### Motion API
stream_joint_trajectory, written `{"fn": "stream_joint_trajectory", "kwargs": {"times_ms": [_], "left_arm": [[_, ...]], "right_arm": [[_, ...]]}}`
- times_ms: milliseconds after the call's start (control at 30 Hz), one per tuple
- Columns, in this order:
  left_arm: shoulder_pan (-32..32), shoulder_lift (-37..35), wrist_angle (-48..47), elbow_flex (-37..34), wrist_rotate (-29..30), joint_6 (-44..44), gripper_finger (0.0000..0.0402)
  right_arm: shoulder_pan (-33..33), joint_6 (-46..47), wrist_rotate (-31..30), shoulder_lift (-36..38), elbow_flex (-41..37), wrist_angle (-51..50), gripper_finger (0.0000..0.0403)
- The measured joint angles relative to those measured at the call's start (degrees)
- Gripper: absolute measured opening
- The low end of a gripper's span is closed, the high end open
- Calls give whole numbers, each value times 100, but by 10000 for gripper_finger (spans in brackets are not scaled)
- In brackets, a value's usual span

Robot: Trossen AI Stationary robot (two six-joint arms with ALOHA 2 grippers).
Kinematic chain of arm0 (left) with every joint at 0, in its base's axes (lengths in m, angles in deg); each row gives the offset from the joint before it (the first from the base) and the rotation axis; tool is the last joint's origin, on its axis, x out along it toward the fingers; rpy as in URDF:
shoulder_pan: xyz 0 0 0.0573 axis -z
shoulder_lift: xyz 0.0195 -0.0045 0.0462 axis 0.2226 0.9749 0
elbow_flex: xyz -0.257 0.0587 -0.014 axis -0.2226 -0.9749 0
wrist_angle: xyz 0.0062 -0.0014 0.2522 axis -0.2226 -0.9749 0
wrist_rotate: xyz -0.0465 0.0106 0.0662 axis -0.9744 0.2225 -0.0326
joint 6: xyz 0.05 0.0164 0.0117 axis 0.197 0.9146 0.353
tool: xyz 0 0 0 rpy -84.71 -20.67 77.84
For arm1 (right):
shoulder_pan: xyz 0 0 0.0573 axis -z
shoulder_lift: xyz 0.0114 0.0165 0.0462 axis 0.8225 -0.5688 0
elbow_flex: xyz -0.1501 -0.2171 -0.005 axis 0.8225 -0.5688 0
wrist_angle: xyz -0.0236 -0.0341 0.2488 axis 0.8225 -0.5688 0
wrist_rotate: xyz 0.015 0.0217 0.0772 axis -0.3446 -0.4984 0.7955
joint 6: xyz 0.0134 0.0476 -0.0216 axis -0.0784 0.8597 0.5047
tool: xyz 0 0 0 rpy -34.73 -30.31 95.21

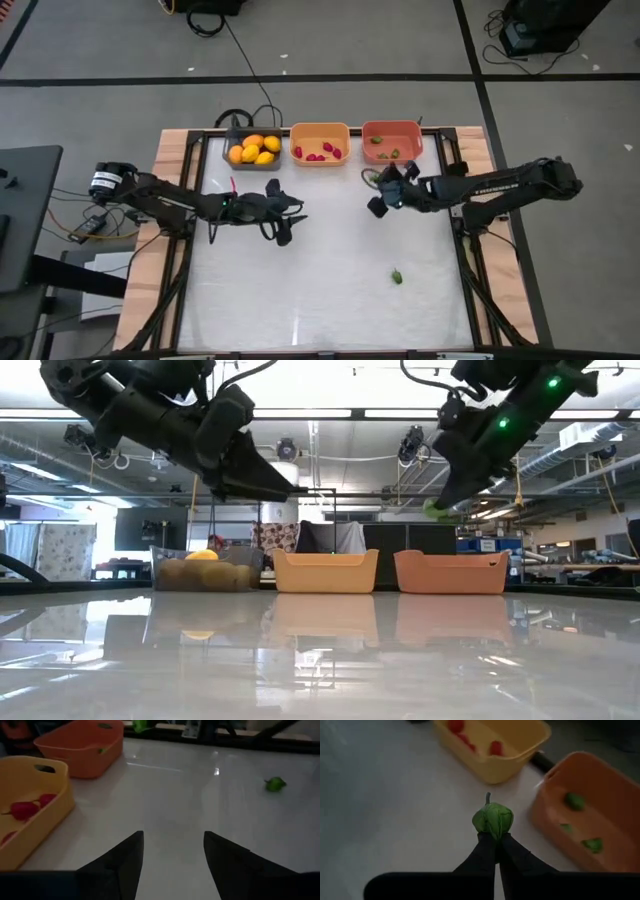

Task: Sort produce into baskets
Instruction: Put the green chili pepper into the orange bin

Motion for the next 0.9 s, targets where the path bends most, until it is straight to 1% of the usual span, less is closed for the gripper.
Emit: {"fn": "stream_joint_trajectory", "kwargs": {"times_ms": [100, 200, 300, 400, 467, 567, 667, 800, 900], "left_arm": [[-3, 29, 139, -28, 216, 42, 212], [-1, 46, 203, -30, 725, 61, 212], [-3, 81, 214, -24, 1093, 48, 212], [-4, 83, 203, -28, 1123, 39, 212], [-3, 83, 201, -26, 1125, 39, 212], [-1, 83, 194, -26, 1122, 37, 212], [-1, 83, 145, -26, 1120, 37, 212], [-1, 83, 101, -24, 1119, 34, 212], [4, 83, 101, -24, 1118, 11, 212]], "right_arm": [[349, -157, -123, 140, 0, -60, 14], [820, -306, -300, 227, 0, -85, 14], [1450, -332, -128, 173, 0, -173, 14], [2101, -404, -48, -16, 0, -209, 18], [2486, -483, -51, -124, 0, -152, 31], [2876, -761, 170, -177, 0, 40, 69], [3089, -1002, 307, -150, 0, 181, 120], [3228, -1375, 158, -106, 0, 399, 185], [3199, -1492, 367, -66, 0, 355, 222]]}}
